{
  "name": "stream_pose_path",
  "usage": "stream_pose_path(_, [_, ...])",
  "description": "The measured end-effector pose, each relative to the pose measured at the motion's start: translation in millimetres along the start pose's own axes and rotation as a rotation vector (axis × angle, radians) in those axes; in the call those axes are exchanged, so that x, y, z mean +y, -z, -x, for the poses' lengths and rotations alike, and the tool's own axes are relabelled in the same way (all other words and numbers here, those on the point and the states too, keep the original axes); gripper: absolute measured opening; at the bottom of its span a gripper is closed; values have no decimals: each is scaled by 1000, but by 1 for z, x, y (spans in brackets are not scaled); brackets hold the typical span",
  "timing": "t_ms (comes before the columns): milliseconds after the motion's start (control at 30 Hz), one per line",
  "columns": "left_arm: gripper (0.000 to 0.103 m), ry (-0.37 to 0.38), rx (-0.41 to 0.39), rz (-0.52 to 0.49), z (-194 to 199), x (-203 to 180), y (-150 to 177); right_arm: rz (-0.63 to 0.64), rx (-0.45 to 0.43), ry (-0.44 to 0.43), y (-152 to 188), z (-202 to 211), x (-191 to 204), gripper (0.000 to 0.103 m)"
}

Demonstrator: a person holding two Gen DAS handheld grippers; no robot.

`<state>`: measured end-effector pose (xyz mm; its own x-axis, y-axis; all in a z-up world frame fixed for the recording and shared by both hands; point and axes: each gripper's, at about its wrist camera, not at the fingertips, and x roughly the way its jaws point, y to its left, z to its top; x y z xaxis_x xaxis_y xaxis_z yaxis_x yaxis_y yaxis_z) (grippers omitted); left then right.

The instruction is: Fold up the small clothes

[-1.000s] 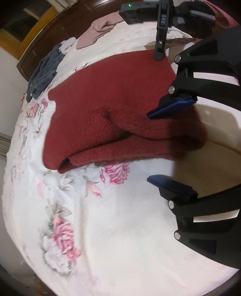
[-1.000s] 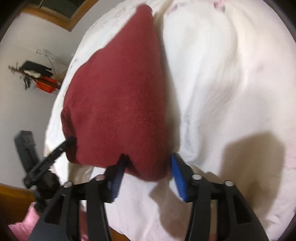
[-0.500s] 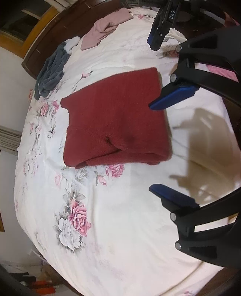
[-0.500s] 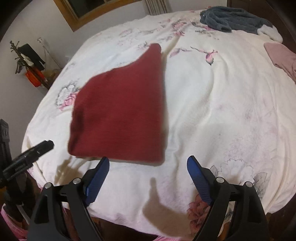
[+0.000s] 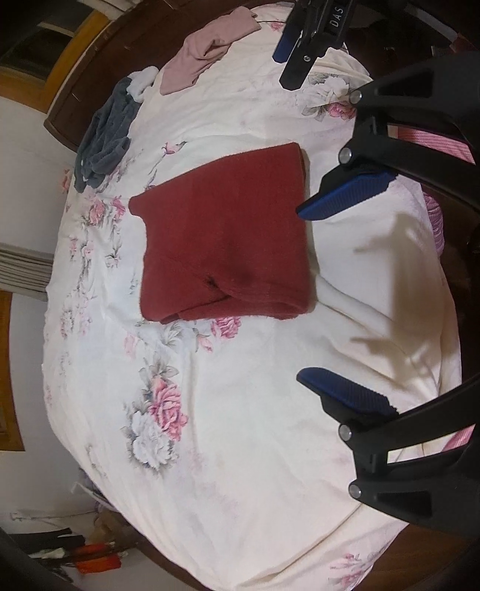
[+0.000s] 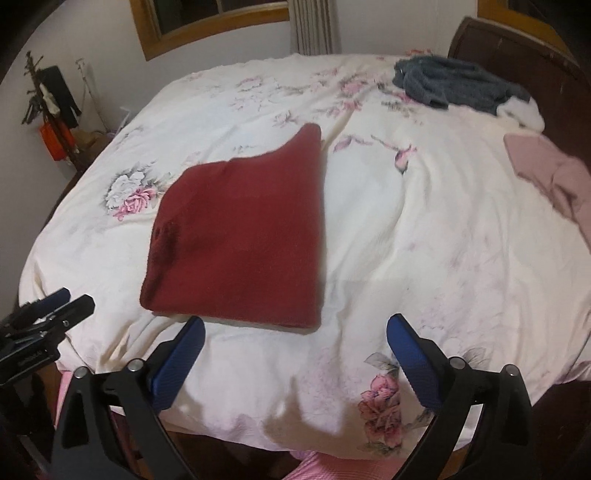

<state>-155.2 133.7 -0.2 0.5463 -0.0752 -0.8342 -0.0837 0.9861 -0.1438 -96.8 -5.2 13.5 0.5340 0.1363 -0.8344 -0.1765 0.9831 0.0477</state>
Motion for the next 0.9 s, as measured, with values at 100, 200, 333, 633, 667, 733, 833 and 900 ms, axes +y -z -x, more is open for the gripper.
stream_pose_path(100, [81,-13,-7,-9,6,-4,0,11,-19,-1,0,8,3,99])
stream_pose_path(200, [81,-17,-9,-11,10,-7,-1,13,-20,19,-1,14,5,99])
stream_pose_path(333, [81,-22,-15,-18,15,-12,1,26,-26,51,1,19,7,99])
stream_pose_path(633, [81,-41,-28,-39,26,-22,3,10,-20,71,3,23,3,99])
stream_pose_path(667, [81,-43,-28,-40,26,-22,3,12,-17,75,3,23,3,99])
stream_pose_path(733, [81,-47,-29,-43,26,-23,3,21,-8,93,4,21,4,99])
stream_pose_path(833, [81,-48,-25,-44,26,-25,4,28,-2,99,6,19,5,99])
stream_pose_path(900, [81,-50,-23,-46,26,-26,4,21,3,85,7,19,4,99])
